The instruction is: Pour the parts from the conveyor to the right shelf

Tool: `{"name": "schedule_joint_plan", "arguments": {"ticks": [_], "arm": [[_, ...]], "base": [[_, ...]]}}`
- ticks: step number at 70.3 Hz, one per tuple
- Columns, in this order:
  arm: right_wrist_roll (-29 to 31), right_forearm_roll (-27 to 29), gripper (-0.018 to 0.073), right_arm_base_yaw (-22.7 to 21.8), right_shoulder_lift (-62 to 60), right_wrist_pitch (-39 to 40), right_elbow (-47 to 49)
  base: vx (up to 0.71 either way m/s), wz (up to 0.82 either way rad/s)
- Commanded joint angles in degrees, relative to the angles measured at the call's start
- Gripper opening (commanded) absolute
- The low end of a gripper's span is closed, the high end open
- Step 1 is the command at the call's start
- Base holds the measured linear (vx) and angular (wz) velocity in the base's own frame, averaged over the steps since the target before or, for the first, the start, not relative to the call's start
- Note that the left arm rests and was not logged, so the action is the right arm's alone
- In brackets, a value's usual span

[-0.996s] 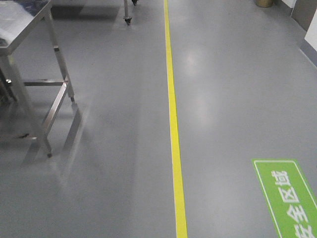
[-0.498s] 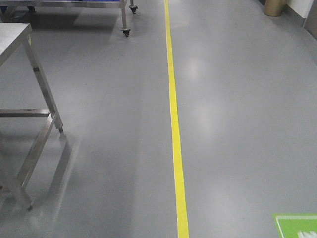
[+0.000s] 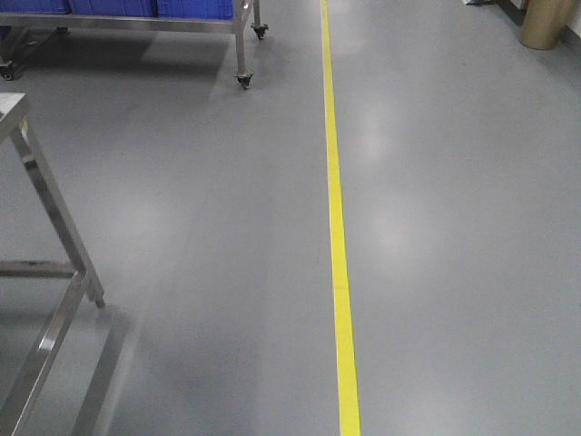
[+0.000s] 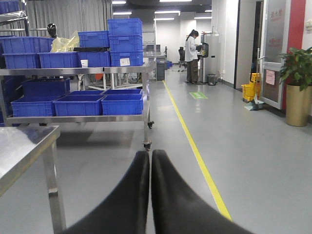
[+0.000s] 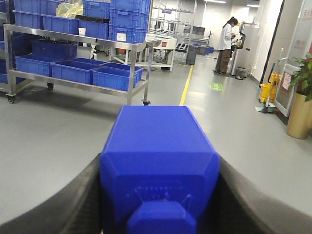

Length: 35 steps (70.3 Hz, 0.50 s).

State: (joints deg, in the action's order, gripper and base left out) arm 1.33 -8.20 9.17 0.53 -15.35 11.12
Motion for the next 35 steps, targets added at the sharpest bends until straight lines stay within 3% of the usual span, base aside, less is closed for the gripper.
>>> {"name": "schedule_joint_plan", "arguments": {"ticks": [1,35], "arm": [[0.7,-0.6,-0.0009,-0.2,0.9,4.9,1.7],[0.7,-0.6,-0.0009,-0.2,0.9,4.9,1.7]], "base": [[0.73,0.04],[0.73,-0.04]]}}
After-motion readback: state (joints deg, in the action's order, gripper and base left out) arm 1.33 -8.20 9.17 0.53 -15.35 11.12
